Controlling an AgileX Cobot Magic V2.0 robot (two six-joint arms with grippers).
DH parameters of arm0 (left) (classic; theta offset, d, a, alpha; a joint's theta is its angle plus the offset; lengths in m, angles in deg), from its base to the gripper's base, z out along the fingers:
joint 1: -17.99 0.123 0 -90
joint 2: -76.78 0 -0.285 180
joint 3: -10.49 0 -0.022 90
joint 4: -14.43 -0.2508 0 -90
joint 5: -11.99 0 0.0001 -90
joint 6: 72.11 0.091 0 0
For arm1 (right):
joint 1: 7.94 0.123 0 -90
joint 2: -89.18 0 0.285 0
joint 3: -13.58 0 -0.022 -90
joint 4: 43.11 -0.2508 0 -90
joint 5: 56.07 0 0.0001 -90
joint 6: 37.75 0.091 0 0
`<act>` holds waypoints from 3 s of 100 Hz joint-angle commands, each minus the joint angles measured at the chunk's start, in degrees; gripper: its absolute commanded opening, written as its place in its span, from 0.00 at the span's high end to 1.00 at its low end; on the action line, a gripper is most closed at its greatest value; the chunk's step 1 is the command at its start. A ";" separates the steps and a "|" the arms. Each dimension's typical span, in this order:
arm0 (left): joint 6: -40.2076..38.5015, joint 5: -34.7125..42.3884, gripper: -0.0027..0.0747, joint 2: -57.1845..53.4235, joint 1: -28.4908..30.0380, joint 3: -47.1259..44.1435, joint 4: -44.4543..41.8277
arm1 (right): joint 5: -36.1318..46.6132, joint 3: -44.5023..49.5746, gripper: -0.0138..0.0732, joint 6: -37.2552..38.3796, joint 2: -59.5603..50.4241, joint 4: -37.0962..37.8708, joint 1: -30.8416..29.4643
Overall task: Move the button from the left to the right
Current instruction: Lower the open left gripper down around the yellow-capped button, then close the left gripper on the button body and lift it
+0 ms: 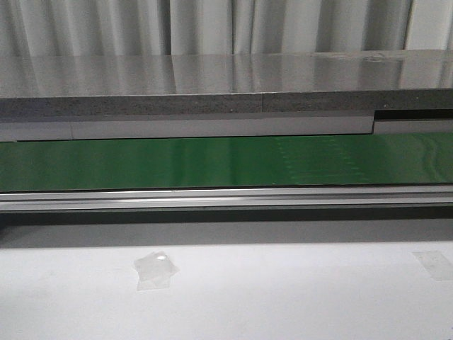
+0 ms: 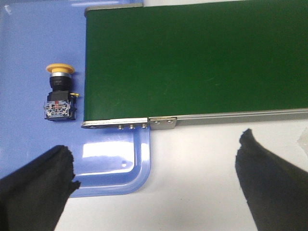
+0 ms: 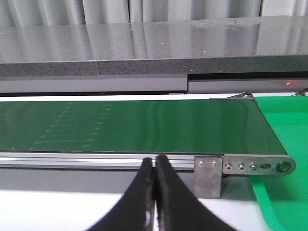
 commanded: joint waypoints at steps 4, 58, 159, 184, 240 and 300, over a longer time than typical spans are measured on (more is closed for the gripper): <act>-1.05 3.77 0.13 -0.73 0.23 1.92 0.76 | 4.88 -0.86 0.92 -0.25 -1.07 0.38 0.16; -3.05 6.65 0.14 14.31 18.13 11.56 -2.05 | 4.88 -0.86 0.92 -0.25 -1.07 0.38 0.16; -3.03 6.33 0.14 48.81 18.64 29.26 -2.77 | 4.88 -0.86 0.92 -0.25 -1.07 0.38 0.16; -3.03 5.79 0.14 50.67 19.21 29.26 -2.66 | 4.88 -0.86 0.92 -0.25 -1.07 0.38 0.16; -3.03 6.03 0.14 51.92 19.21 29.26 -2.48 | 4.88 -0.86 0.92 -0.25 -1.07 0.38 0.16; -3.03 3.59 0.18 56.78 19.50 29.26 -1.99 | 4.88 -0.86 0.92 -0.25 -1.07 0.38 0.16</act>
